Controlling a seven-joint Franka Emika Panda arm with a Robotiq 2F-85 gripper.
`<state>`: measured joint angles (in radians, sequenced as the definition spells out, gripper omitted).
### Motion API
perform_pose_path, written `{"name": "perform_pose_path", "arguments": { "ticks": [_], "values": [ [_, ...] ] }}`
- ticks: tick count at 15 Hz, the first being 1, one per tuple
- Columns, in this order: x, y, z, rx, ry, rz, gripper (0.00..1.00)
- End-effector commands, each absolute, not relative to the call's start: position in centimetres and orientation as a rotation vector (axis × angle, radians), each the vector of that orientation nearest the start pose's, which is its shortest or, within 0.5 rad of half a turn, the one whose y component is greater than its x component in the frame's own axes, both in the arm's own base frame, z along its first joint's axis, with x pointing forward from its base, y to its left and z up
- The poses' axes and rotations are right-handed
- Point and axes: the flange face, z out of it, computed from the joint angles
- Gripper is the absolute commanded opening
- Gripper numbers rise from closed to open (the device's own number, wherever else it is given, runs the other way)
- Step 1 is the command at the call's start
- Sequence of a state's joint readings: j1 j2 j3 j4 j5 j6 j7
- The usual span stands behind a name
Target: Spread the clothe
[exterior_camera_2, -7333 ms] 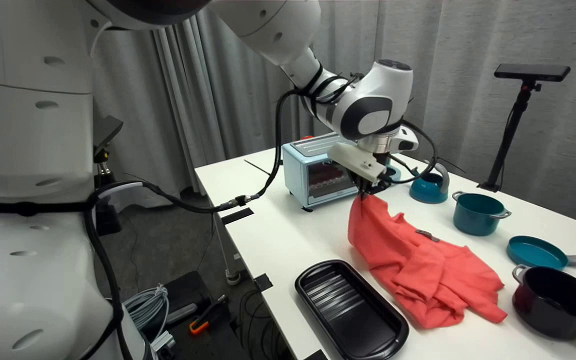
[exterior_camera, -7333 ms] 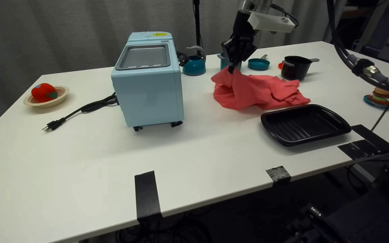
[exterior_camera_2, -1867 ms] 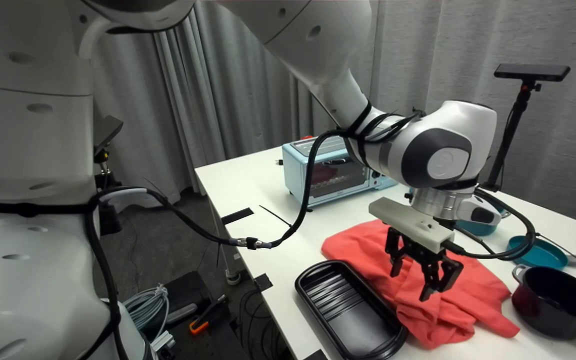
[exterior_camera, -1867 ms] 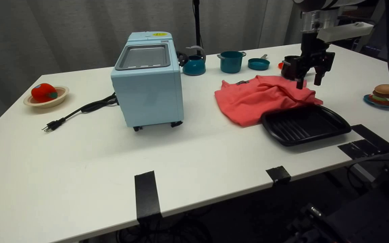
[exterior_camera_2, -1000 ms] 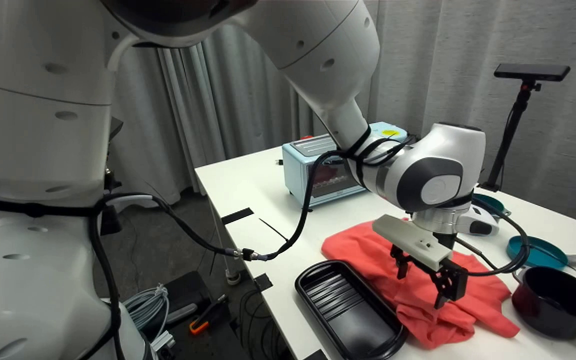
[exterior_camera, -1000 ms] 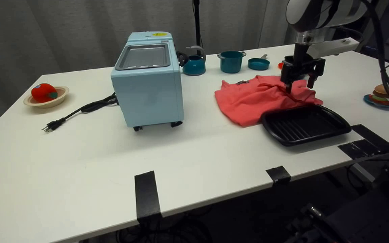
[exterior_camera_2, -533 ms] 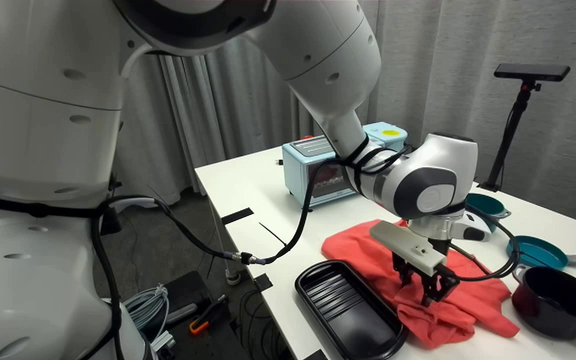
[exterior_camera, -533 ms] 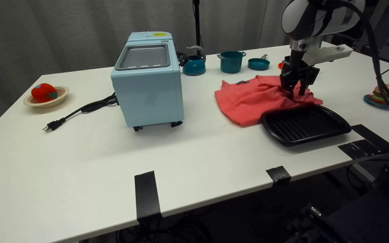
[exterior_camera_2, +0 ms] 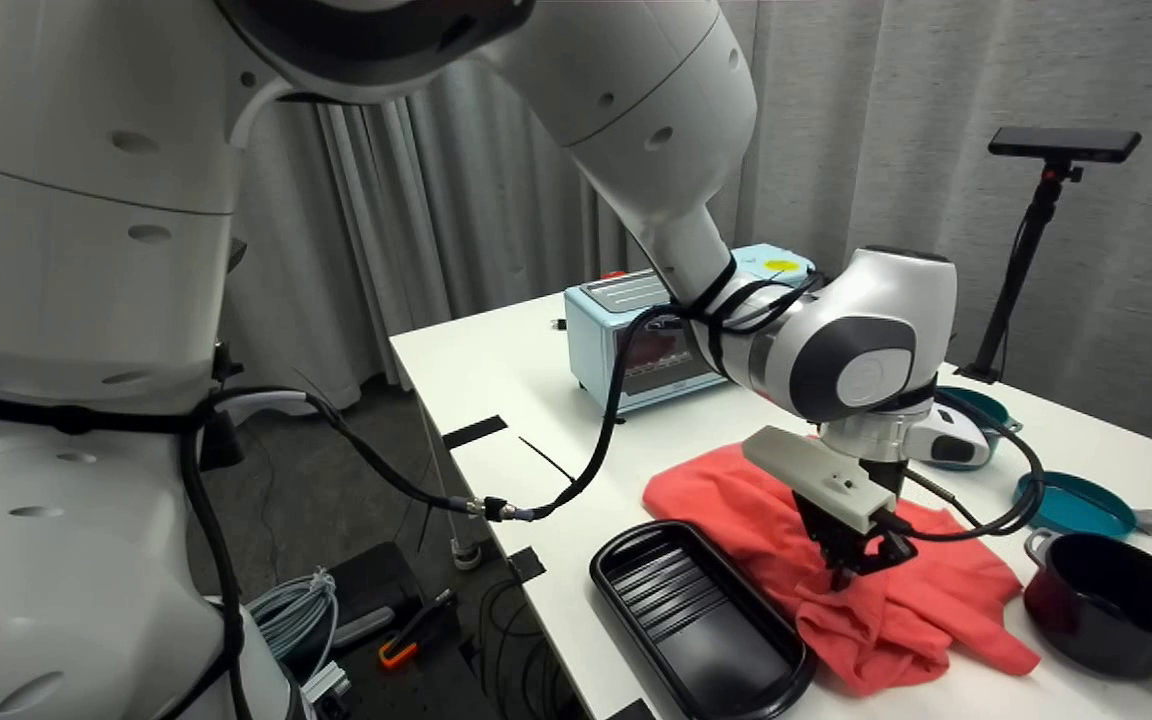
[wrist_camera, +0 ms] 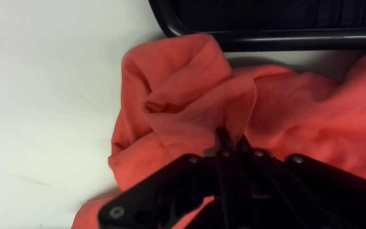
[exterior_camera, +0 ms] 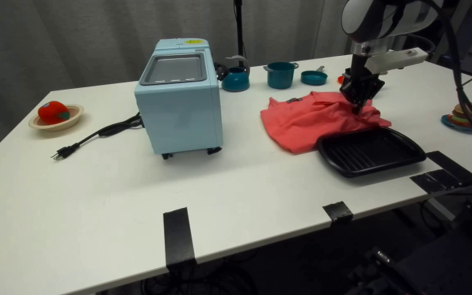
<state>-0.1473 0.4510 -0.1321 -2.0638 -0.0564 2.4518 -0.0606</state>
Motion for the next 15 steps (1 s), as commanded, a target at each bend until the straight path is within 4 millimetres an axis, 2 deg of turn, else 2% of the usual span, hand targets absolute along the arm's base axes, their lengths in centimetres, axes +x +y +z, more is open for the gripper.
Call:
{"name": "perform_pose_path", "arguments": {
  "ticks": [1, 4, 7, 10, 13, 14, 15],
  "values": [
    [54.7, -16.3, 24.5, -3.225, 0.256, 0.141, 0.01],
    [52.1, -16.4, 26.8, -3.209, 0.191, 0.264, 0.01],
    [48.0, -16.2, 28.1, -3.154, 0.052, 0.503, 0.01],
    [43.6, -16.0, 27.8, -3.092, -0.060, 0.764, 0.01],
    [40.0, -15.7, 26.0, -3.061, -0.090, 0.974, 0.01],
    [39.2, -15.9, 25.4, -3.082, -0.068, 1.019, 0.30],
    [38.7, -16.0, 24.8, -3.096, -0.068, 1.046, 0.31]
  ]
}}
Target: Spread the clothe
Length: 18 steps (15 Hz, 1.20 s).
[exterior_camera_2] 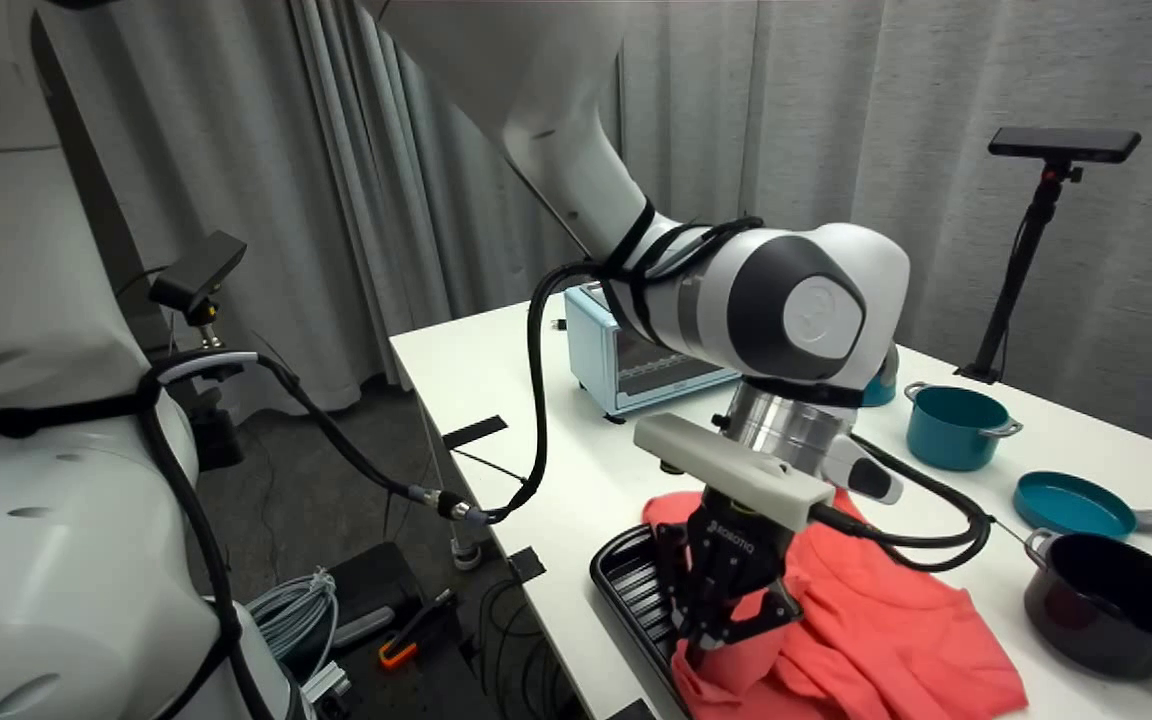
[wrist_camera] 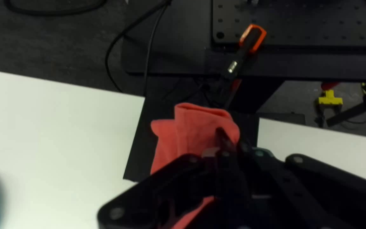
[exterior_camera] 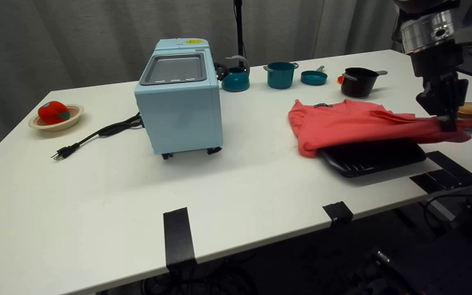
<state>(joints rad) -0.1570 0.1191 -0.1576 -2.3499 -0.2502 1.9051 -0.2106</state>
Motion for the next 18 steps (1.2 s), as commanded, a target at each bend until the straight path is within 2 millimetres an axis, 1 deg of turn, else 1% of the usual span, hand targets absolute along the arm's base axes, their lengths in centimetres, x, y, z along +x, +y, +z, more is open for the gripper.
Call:
{"name": "perform_pose_path", "arguments": {
  "ticks": [1, 3, 4, 5, 6, 8, 9, 10, 12, 15, 18],
  "values": [
    [38.2, -16.1, 24.3, -3.113, -0.068, 1.067, 0.36],
    [37.9, -16.2, 24.1, -3.159, -0.059, 1.070, 0.52],
    [38.1, -16.2, 24.4, -3.175, -0.055, 1.051, 0.61],
    [38.5, -16.1, 24.9, -3.186, -0.048, 1.016, 0.68],
    [39.1, -16.1, 25.5, -3.198, -0.039, 0.966, 0.77],
    [40.8, -15.9, 26.9, -3.226, -0.020, 0.817, 0.90],
    [41.9, -15.8, 27.7, -3.233, -0.007, 0.733, 0.98],
    [43.0, -15.5, 28.4, -3.229, 0.007, 0.653, 1.00],
    [45.6, -14.8, 29.6, -3.208, 0.052, 0.499, 1.00],
    [49.6, -12.7, 31.0, -3.159, 0.095, 0.305, 1.00],
    [53.5, -10.7, 31.7, -3.136, 0.108, 0.131, 1.00]
  ]
}}
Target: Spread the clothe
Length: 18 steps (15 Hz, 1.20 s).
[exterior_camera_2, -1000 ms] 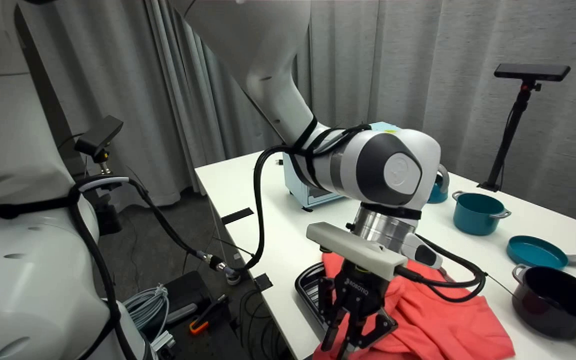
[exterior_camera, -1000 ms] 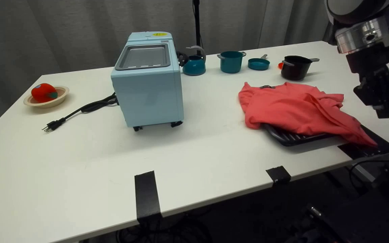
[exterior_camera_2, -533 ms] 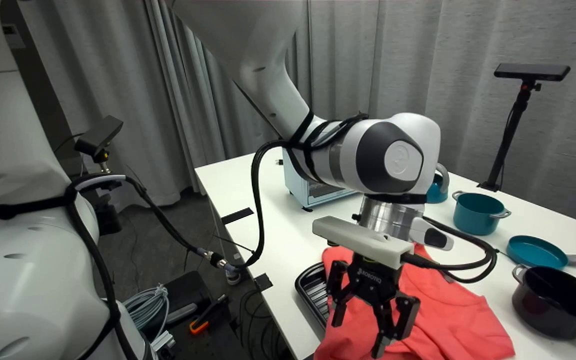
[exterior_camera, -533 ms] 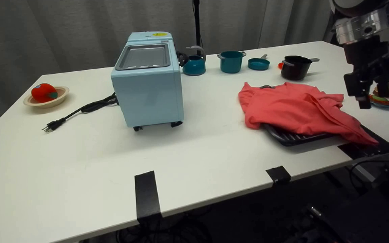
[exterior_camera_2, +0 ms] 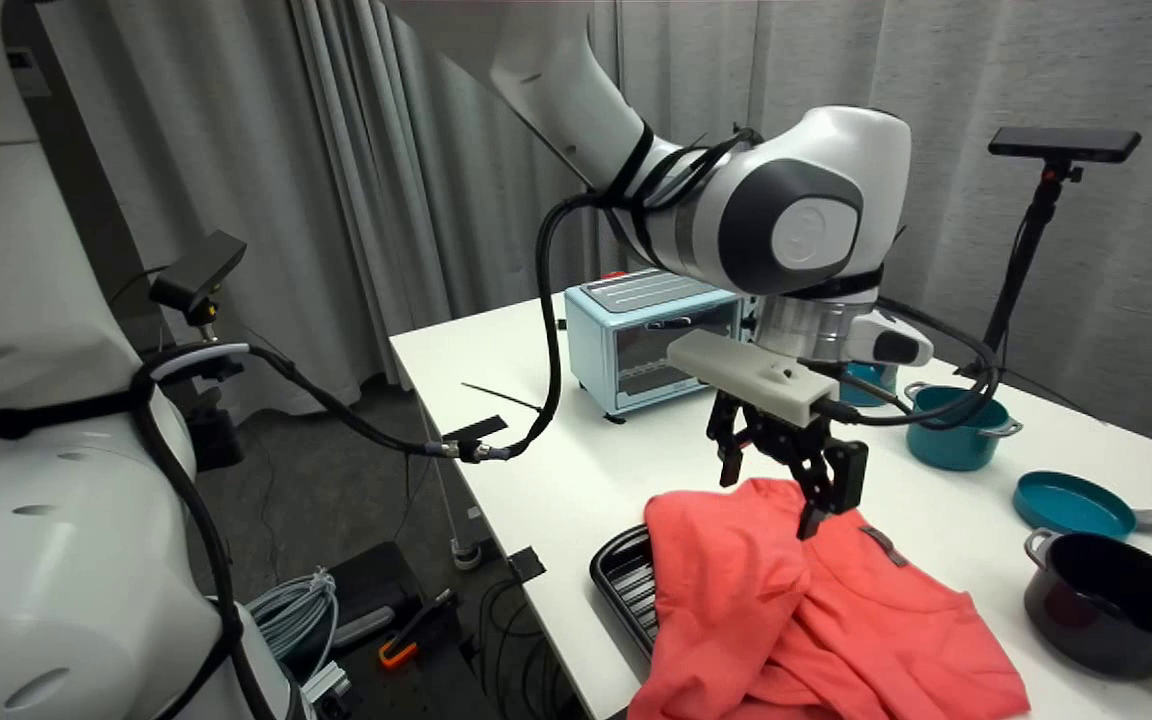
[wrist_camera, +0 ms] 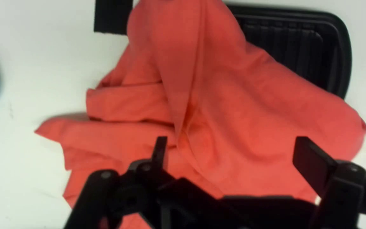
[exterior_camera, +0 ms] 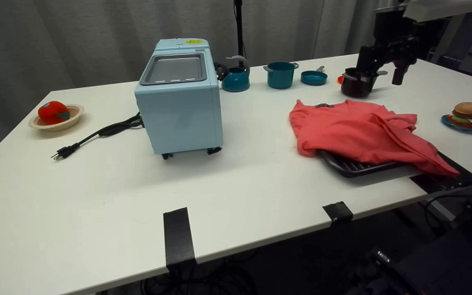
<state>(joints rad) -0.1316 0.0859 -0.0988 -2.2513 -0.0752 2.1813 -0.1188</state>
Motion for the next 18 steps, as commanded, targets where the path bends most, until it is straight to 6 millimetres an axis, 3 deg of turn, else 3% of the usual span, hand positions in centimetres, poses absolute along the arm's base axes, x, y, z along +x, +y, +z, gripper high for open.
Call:
{"name": "perform_pose_path", "arguments": {
  "ticks": [1, 4, 7, 12, 18],
  "values": [
    [54.8, -10.4, 31.6, -3.123, 0.118, 0.091, 1.00],
    [57.9, -10.1, 30.4, -3.103, 0.138, 0.027, 1.00],
    [60.0, -10.5, 27.8, -3.101, 0.143, 0.050, 1.00],
    [61.7, -10.2, 23.4, -3.093, 0.108, 0.155, 1.00],
    [62.9, -8.4, 20.5, -3.079, 0.066, 0.210, 1.00]
  ]
}}
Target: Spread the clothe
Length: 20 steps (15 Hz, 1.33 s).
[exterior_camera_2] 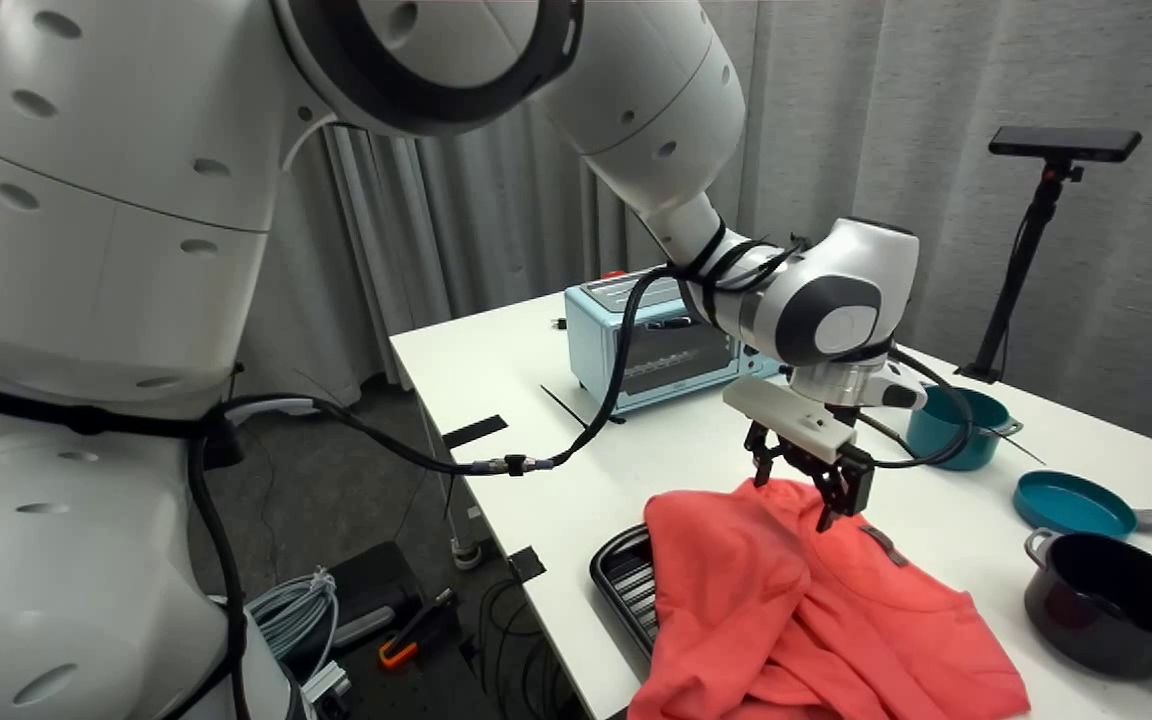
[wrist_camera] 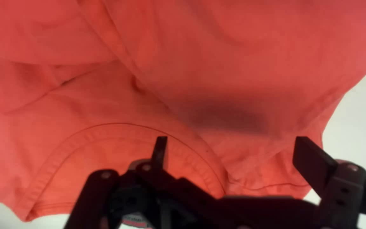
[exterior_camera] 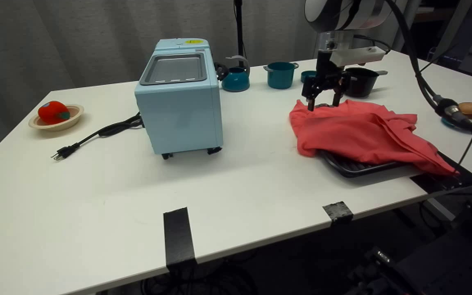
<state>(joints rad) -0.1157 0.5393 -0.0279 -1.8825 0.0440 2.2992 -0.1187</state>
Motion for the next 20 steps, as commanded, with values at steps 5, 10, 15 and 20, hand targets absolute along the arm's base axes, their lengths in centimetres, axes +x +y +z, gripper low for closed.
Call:
{"name": "perform_pose_path", "arguments": {
  "ticks": [5, 10, 15, 20],
  "values": [
    [64.1, -8.8, 18.9, -3.081, 0.074, 0.250, 1.00],
    [65.0, -8.4, 17.7, -3.072, 0.072, 0.289, 1.00],
    [65.5, -8.4, 16.8, -3.066, 0.071, 0.317, 0.64],
    [65.7, -8.3, 17.2, -3.071, 0.067, 0.316, 0.25]
  ]
}}
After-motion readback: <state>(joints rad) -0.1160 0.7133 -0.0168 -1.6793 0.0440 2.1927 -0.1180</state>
